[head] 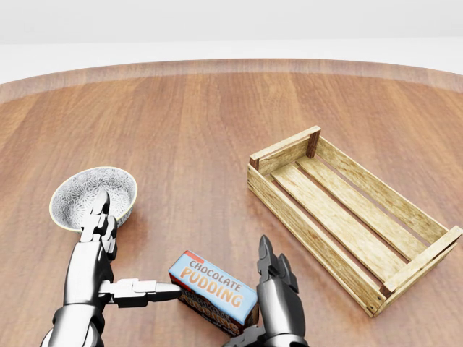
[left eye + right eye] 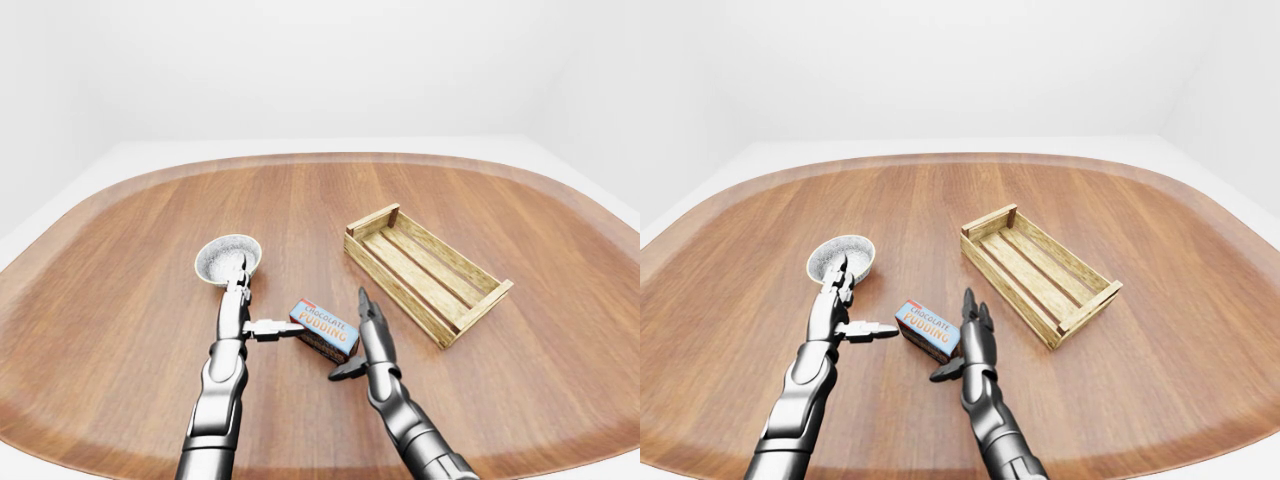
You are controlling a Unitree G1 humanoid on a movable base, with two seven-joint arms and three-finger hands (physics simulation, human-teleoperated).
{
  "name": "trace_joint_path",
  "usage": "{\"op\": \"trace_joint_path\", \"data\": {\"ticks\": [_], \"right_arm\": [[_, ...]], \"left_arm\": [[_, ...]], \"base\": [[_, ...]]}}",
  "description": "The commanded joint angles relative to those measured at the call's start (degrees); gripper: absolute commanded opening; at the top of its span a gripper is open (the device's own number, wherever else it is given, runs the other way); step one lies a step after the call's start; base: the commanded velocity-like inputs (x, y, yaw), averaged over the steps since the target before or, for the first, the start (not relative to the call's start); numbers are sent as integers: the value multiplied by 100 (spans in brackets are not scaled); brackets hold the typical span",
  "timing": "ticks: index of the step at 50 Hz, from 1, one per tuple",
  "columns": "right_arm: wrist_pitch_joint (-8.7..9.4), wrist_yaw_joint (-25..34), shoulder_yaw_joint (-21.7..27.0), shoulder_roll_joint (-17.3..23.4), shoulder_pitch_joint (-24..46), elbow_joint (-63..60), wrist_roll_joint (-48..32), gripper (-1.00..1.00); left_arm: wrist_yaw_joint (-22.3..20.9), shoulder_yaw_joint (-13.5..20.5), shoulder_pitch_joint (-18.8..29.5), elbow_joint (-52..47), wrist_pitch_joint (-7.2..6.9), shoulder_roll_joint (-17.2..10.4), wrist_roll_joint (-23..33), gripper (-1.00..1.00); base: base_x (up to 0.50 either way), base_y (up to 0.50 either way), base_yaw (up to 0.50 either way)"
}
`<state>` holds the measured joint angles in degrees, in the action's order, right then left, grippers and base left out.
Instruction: Pick up the chocolate pudding and put it in the tray.
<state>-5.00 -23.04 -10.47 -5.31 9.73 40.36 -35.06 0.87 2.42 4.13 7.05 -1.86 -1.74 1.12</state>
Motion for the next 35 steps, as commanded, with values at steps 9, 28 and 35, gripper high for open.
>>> {"op": "trace_joint_path", "data": {"ticks": [9,28,35], "right_arm": [[0,-522,-8,-130,367,867,-455,-100],[0,-29,-103,-184,-94,-319,-256,-100],[0,406,-372,-150,-747,-1933,-56,-100]], "left_arm": [[-73,14,-41,-38,82,22,-100,100],[-74,14,-41,-39,81,22,-101,100],[-73,14,-41,-39,80,23,-100,100]], "base": [[0,0,0],[0,0,0],[0,0,0]]}}
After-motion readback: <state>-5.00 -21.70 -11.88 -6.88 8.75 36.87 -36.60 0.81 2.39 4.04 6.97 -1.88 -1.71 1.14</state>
